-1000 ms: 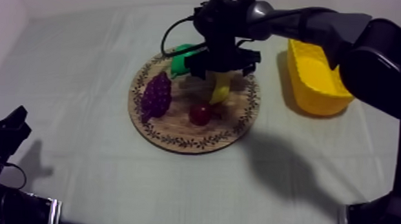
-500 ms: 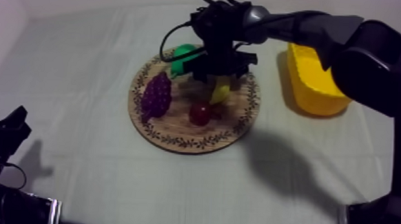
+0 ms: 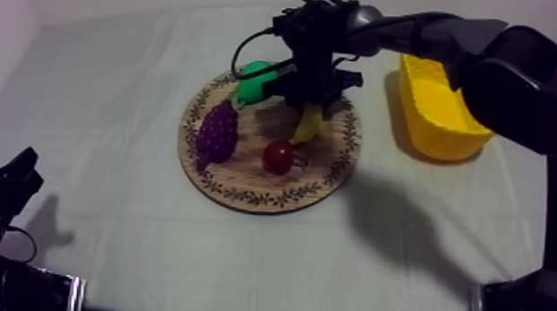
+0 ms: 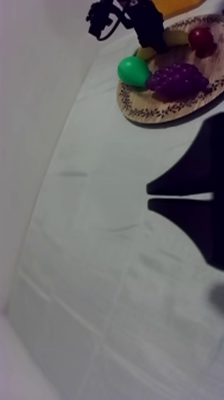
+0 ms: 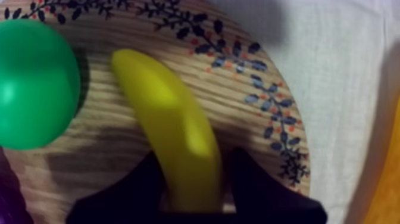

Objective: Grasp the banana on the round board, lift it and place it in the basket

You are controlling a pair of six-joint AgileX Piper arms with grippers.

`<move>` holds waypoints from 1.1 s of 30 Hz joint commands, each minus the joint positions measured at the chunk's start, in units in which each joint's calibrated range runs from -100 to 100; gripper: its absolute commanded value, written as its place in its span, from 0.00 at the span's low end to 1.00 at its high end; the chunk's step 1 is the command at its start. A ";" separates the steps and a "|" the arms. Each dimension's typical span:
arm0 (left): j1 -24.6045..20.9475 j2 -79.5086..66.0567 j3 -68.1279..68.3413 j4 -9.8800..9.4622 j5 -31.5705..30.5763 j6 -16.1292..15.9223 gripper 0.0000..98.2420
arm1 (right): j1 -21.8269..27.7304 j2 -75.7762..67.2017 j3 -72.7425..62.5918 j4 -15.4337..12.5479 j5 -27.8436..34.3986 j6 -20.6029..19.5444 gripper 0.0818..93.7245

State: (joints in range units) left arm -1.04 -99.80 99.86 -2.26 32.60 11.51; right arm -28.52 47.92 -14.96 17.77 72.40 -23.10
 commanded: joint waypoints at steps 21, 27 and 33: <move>-0.01 -0.03 0.03 -0.01 -0.02 -0.01 0.00 | -0.43 -9.84 4.61 -1.31 -1.92 3.28 0.16; -0.01 -0.03 0.03 -0.01 -0.02 -0.01 0.00 | -0.38 -21.31 6.34 0.55 0.82 3.93 0.17; -0.01 -0.03 0.03 -0.01 -0.02 -0.01 0.00 | -0.58 -34.80 12.77 2.78 1.50 4.15 0.18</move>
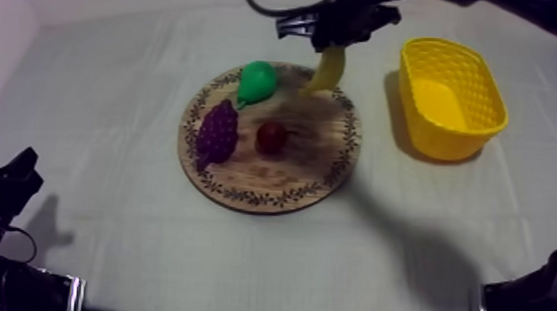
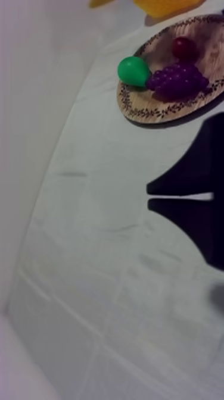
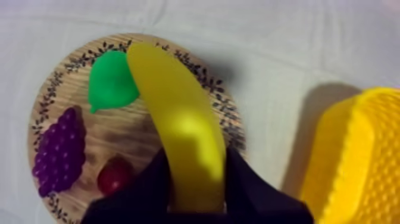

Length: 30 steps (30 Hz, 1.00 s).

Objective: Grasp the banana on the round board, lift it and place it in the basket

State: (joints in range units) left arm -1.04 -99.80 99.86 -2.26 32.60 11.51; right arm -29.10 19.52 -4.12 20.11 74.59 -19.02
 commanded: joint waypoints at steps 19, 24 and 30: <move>-0.01 -0.03 0.03 -0.01 -0.02 -0.01 0.00 | 19.75 -40.77 28.88 -0.53 -14.26 6.30 0.18; -0.01 -0.03 0.03 -0.01 -0.02 -0.01 0.00 | 23.45 -39.03 33.09 0.17 -18.05 6.02 0.19; -0.01 -0.03 0.03 -0.01 -0.02 -0.01 0.00 | 24.11 -30.74 33.04 2.26 -19.25 3.77 0.19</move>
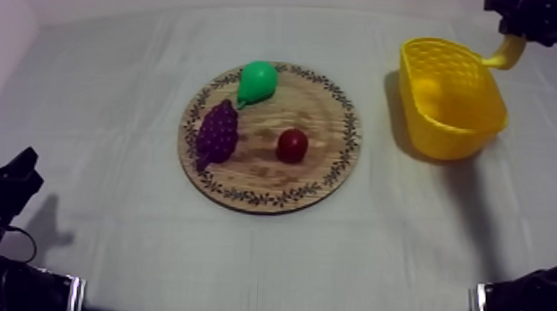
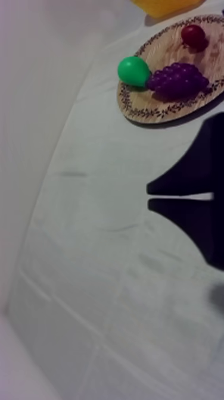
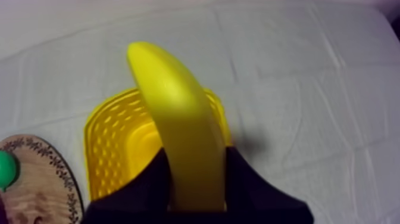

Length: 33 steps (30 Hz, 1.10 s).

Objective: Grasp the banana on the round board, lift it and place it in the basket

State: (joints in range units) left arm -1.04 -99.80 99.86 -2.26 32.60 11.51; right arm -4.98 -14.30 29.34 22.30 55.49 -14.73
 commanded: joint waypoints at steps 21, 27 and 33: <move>-0.01 -0.03 0.03 -0.01 -0.02 -0.01 0.00 | -4.44 25.83 -5.27 5.12 0.25 -7.78 0.19; -0.01 -0.03 0.03 -0.01 -0.02 -0.01 0.00 | -4.61 30.01 -5.38 6.72 -0.03 -9.57 0.19; -0.01 -0.03 0.03 -0.01 -0.02 -0.01 0.00 | -4.40 31.50 -5.43 8.22 -0.06 -10.92 0.30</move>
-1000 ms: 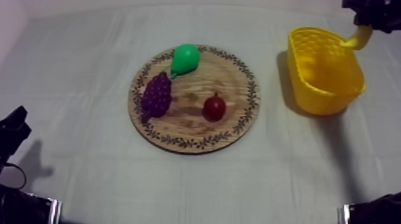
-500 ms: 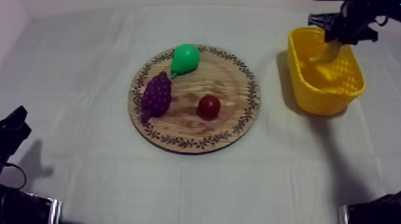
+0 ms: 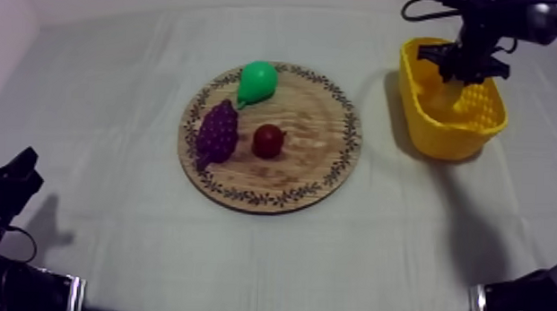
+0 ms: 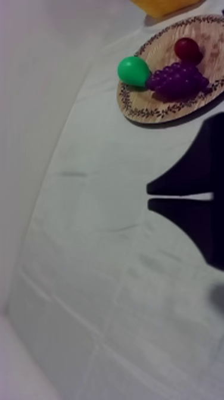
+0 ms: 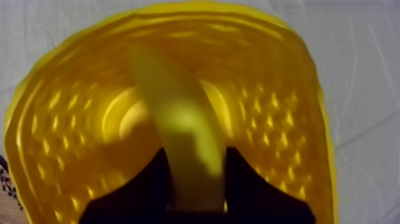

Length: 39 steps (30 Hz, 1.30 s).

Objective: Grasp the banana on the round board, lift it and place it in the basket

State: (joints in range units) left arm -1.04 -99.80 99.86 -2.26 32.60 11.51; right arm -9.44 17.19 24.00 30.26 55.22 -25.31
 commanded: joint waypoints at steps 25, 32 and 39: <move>-0.01 -0.03 0.03 -0.01 -0.02 -0.01 0.00 | 0.85 -1.83 -1.60 5.13 2.55 -6.20 0.91; -0.01 -0.03 0.03 -0.01 -0.02 -0.01 0.00 | 0.30 -6.06 -2.87 4.06 3.12 -4.39 0.90; -0.01 -0.03 0.03 -0.01 -0.02 -0.01 0.00 | -1.38 -15.12 -1.70 1.21 3.82 -0.37 0.76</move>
State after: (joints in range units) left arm -1.04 -99.80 99.86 -2.26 32.60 11.51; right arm -10.50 4.96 21.90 32.02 59.00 -26.71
